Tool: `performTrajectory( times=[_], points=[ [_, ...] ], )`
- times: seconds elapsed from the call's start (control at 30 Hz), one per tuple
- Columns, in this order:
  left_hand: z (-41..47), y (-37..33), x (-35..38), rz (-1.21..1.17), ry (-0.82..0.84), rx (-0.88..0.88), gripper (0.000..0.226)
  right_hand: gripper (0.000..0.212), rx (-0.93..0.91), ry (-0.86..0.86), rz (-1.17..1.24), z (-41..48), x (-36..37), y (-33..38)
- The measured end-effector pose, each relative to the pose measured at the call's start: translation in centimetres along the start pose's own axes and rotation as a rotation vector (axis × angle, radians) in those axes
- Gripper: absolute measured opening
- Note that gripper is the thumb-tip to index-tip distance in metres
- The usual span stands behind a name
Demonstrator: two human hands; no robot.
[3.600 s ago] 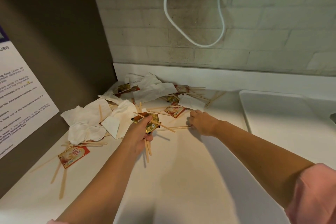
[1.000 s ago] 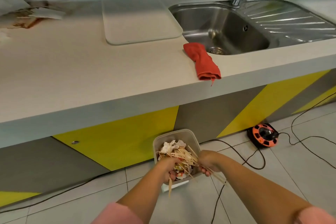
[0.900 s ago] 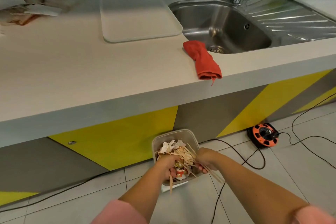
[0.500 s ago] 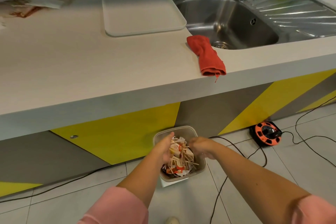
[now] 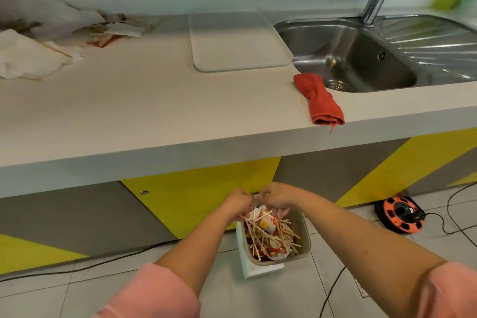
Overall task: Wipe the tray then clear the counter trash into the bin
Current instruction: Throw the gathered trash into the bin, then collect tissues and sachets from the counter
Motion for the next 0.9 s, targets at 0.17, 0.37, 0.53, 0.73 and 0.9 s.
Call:
performTrajectory(
  times=[0.17,0.37,0.53,0.73,0.9],
  points=[
    [-2.7,-0.2,-5.3,0.431,-0.074,0.096,0.016,0.037,-0.054,0.079,-0.300,-1.4,0.2,5.8],
    [-7.0,0.6,-12.7,0.665,0.050,0.111,0.041,0.039,-0.160,0.104,-0.308,-2.7,0.4,14.2],
    [-10.7,0.9,-19.6,0.754,0.034,0.115,0.044,0.038,-0.290,0.201,-0.259,-5.0,-0.3,21.6],
    [-14.7,0.5,-28.0,0.619,-0.037,0.131,0.033,0.035,-0.389,0.185,-0.290,-6.9,-0.9,30.5],
    [-15.5,1.9,-34.8,0.554,-0.230,0.201,0.031,0.037,-0.489,0.110,-0.301,-6.4,-1.1,37.0]
  ],
)
Point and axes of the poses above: each hand's wrist, its own z-axis towards the middle knuckle, its own x-axis out of the palm, y = z × x, the point moved 2 cm from there along z, towards the middle knuckle, and after that the axes turned 5 degrees about z, right-handed, at the moved point
